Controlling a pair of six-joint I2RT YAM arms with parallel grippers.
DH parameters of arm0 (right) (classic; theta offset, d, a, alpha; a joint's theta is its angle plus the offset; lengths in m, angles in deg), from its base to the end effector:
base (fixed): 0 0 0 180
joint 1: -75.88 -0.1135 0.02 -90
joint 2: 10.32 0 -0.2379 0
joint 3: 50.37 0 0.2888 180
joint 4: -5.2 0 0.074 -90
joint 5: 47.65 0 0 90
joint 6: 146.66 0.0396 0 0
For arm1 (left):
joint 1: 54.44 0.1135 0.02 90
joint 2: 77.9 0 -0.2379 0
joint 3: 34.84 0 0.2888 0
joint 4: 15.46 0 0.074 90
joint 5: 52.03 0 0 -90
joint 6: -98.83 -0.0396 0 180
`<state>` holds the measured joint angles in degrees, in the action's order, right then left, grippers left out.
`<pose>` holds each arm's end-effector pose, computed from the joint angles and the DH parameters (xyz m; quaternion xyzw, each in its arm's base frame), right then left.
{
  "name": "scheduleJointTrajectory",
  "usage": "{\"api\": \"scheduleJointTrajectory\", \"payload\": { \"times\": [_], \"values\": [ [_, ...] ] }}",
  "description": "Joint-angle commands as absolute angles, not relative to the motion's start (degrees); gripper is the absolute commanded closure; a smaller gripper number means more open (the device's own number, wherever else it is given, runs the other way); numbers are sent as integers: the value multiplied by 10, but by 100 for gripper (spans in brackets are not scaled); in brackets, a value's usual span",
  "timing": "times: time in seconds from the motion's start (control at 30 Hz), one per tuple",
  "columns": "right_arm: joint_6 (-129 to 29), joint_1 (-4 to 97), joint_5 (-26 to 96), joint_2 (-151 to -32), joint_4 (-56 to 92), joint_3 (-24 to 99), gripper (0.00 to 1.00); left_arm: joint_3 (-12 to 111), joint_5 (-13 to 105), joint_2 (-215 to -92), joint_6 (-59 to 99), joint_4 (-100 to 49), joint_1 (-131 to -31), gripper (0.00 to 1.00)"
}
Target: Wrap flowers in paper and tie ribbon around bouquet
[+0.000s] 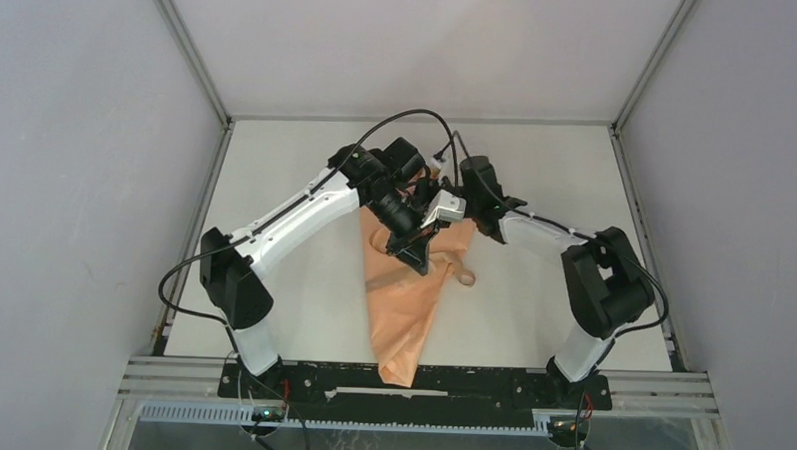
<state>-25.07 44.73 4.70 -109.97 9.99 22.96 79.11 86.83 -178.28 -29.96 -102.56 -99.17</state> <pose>0.3375 0.2322 0.1656 -0.1555 0.8248 0.4821 0.2510 0.2433 -0.2830 0.3193 0.6443 0.6327 -0.4155 0.1090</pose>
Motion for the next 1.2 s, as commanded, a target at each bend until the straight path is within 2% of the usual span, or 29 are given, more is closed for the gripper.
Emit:
{"api": "scheduleJointTrajectory", "payload": {
  "times": [0.0, 0.13, 0.27, 0.33, 0.5, 0.63, 0.87, 1.0, 1.17],
  "values": [
    [-295, 508, -38, -1026, 149, 246, 11, 808, 917, -1791, -252, -941, -968, 100],
    [-337, 568, -28, -962, 206, 213, 17, 783, 942, -1789, -148, -828, -929, 100],
    [-296, 634, -13, -856, 131, 92, 25, 734, 938, -1782, -52, -697, -901, 100],
    [-284, 636, -2, -818, 89, 33, 30, 723, 927, -1793, -31, -656, -898, 100],
    [-314, 562, 74, -774, 42, -23, 25, 790, 928, -1881, 18, -641, -894, 100],
    [-282, 525, 142, -778, -48, -60, 24, 809, 958, -1920, 74, -633, -884, 100],
    [-244, 440, 307, -854, -135, -64, 23, 720, 935, -1874, 162, -504, -884, 100],
    [-213, 428, 351, -888, -167, -63, 23, 694, 931, -1864, 177, -481, -884, 100],
    [-218, 422, 348, -933, -217, -49, 24, 681, 948, -1861, 181, -480, -883, 100]
  ]
}}
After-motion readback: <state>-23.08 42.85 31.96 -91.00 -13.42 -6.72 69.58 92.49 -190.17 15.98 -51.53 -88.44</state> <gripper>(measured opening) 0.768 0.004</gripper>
